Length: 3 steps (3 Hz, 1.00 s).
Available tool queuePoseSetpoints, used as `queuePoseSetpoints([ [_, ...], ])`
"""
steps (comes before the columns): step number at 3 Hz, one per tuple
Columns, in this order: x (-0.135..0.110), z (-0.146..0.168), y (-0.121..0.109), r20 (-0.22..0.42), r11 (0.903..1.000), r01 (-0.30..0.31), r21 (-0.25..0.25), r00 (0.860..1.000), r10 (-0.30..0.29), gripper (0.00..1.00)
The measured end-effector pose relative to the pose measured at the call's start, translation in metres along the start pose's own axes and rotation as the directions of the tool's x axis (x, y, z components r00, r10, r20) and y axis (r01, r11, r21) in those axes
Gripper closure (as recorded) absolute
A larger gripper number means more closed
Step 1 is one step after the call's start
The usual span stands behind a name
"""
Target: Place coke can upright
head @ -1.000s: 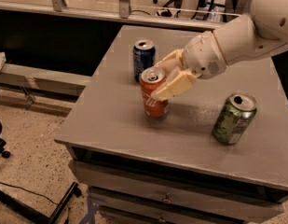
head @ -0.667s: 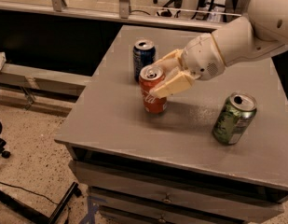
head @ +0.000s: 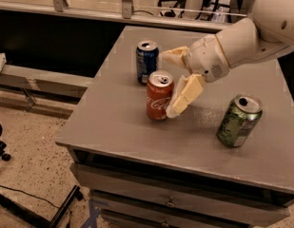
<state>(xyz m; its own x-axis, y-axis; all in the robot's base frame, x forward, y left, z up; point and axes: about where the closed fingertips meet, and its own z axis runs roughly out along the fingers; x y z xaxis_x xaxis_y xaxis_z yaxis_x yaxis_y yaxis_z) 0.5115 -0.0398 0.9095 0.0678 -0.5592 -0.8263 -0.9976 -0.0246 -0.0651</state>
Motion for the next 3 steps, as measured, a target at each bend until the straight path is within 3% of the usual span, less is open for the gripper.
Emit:
queuePoseSetpoints([
  [3, -0.013, -0.038, -0.003, -0.093, 0.9955, 0.080, 0.050, 0.993, -0.075, 0.00],
])
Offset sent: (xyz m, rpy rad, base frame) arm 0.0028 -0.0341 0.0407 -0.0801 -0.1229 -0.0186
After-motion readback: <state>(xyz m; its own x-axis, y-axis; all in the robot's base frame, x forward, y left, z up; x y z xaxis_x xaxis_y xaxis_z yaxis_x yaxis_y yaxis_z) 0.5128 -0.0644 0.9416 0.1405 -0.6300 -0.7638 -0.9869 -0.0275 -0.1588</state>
